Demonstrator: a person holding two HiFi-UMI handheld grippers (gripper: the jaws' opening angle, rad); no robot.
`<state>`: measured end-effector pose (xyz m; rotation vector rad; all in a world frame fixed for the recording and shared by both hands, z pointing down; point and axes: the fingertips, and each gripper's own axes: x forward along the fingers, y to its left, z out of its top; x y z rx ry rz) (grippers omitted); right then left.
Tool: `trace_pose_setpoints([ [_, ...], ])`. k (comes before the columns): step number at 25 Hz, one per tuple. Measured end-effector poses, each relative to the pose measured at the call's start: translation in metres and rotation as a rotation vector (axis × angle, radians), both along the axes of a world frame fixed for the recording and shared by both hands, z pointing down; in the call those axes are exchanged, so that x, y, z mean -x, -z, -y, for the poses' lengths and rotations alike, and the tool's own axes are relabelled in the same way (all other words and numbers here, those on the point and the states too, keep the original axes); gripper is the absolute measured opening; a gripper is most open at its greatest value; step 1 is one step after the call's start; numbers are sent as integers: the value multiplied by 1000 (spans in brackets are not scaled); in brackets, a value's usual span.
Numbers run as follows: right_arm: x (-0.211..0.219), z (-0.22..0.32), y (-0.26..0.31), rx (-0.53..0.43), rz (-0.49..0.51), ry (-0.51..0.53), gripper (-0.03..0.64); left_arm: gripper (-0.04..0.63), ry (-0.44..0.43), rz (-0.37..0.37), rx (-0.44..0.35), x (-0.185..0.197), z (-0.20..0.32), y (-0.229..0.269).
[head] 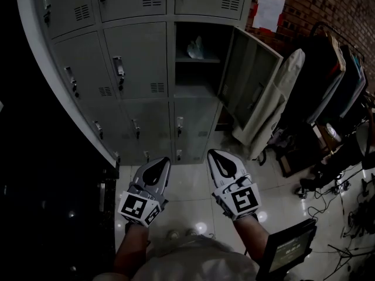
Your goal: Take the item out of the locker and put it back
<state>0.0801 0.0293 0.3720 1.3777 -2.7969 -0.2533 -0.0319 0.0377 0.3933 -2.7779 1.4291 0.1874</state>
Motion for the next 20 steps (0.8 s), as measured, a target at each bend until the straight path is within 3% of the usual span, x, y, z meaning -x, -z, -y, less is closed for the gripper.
trace_pose_setpoints([
  [10,23,-9,4,-26,18,4,-2,-2,-4,31,-26,13,-8,2],
  [20,28,-7,8,-33,0,18,-2,-2,-8,17,-52,15,-4,12],
])
